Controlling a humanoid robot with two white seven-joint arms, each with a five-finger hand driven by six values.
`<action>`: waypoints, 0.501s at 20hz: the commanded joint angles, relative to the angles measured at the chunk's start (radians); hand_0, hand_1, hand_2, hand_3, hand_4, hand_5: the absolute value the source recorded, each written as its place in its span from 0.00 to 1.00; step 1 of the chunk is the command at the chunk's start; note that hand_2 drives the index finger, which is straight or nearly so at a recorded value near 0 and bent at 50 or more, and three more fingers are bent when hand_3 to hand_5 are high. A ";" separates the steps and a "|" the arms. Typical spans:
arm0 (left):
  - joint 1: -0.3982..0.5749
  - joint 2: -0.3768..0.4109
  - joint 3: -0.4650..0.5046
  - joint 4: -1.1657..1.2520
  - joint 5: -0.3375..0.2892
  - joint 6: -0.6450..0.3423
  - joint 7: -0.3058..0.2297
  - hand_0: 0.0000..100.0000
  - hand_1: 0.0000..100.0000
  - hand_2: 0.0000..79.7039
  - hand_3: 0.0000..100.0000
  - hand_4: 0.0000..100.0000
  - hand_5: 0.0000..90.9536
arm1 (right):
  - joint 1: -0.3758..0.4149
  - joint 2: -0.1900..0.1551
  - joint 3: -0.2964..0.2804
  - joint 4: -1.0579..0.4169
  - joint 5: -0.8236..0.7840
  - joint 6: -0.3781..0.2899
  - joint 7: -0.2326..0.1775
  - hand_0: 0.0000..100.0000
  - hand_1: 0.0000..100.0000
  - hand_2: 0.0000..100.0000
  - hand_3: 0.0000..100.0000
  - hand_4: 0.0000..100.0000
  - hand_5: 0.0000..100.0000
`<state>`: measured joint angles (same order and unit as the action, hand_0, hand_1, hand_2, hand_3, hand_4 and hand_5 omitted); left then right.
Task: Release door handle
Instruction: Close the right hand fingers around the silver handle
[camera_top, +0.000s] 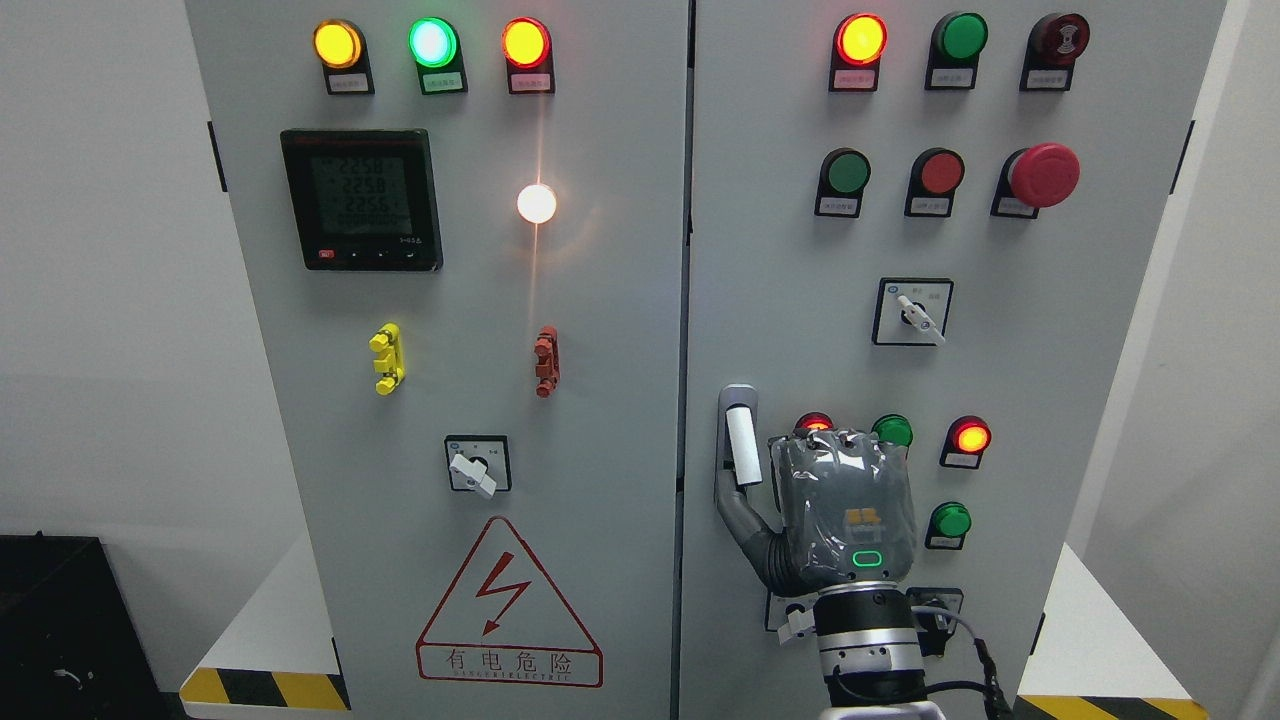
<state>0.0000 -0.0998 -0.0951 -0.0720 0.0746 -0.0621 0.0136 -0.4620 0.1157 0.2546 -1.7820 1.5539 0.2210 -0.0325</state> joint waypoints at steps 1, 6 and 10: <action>0.017 0.000 0.000 0.000 0.001 -0.001 0.000 0.12 0.56 0.00 0.00 0.00 0.00 | 0.000 0.001 -0.003 -0.002 0.000 0.001 -0.001 0.44 0.42 0.98 1.00 1.00 1.00; 0.017 0.000 0.000 0.000 0.001 -0.001 0.000 0.12 0.56 0.00 0.00 0.00 0.00 | 0.000 0.001 -0.008 -0.008 0.000 0.000 -0.001 0.47 0.41 0.98 1.00 1.00 1.00; 0.017 0.000 0.000 0.000 -0.001 -0.001 0.000 0.12 0.56 0.00 0.00 0.00 0.00 | 0.002 0.001 -0.009 -0.008 0.000 0.000 -0.001 0.49 0.41 0.98 1.00 1.00 1.00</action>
<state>0.0000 -0.0998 -0.0951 -0.0720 0.0744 -0.0621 0.0136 -0.4614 0.1163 0.2505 -1.7854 1.5539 0.2216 -0.0283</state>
